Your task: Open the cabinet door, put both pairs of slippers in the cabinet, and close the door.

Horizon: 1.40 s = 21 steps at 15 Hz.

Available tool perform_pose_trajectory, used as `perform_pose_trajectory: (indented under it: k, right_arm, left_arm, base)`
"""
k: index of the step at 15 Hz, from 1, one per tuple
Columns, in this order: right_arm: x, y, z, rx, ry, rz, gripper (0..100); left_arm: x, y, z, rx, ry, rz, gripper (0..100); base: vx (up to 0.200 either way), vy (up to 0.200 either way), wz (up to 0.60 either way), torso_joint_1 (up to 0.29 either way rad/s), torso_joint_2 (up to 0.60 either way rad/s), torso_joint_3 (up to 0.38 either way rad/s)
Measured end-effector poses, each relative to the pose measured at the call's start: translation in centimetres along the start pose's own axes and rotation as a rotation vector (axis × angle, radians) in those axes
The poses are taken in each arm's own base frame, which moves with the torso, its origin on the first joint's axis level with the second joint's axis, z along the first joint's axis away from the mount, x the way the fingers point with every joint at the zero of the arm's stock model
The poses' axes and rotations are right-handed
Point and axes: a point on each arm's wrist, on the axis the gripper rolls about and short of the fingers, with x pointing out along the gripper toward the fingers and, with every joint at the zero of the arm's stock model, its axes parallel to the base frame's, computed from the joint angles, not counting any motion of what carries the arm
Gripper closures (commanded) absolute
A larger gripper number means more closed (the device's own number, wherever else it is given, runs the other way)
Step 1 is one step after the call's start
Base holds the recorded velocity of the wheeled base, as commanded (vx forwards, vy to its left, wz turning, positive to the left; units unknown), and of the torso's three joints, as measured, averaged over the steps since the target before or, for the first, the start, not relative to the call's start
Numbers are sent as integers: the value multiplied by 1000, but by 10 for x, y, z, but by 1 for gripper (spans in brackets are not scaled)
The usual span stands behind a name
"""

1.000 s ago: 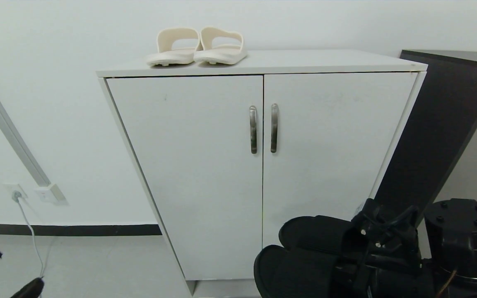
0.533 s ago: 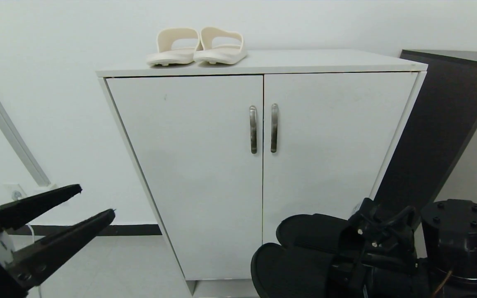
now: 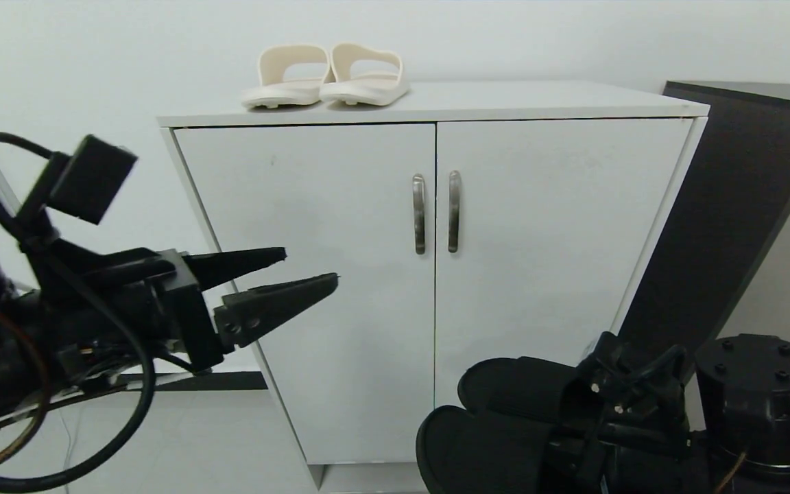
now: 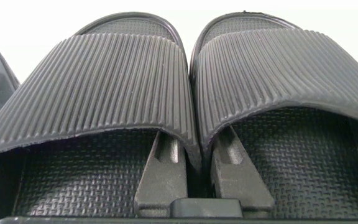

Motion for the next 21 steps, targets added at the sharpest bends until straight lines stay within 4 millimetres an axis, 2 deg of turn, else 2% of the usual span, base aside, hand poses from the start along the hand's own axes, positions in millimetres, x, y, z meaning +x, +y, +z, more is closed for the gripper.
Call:
perform_pose_trajectory:
  k: [6,11,15,21]
  right_arm:
    - [1,0,-3,2,14,1,100]
    - [3,-1,-4,3,13,3,100]
    - [5,-1,-5,5,17,6,100]
    - [8,-2,-8,7,33,6,100]
  left_arm:
    - [72,-18,19,-3,-52,-186,0]
    - [127,-15,28,-42,-65,-262,0]
    - [146,-12,30,-131,-11,-365,0]
    - [156,-3,26,-143,-7,-248,0]
  base:
    - [0,0,0,0,0,0]
    - [0,0,0,0,0,0]
    - [0,0,0,0,0,0]
    - [0,0,0,0,0,0]
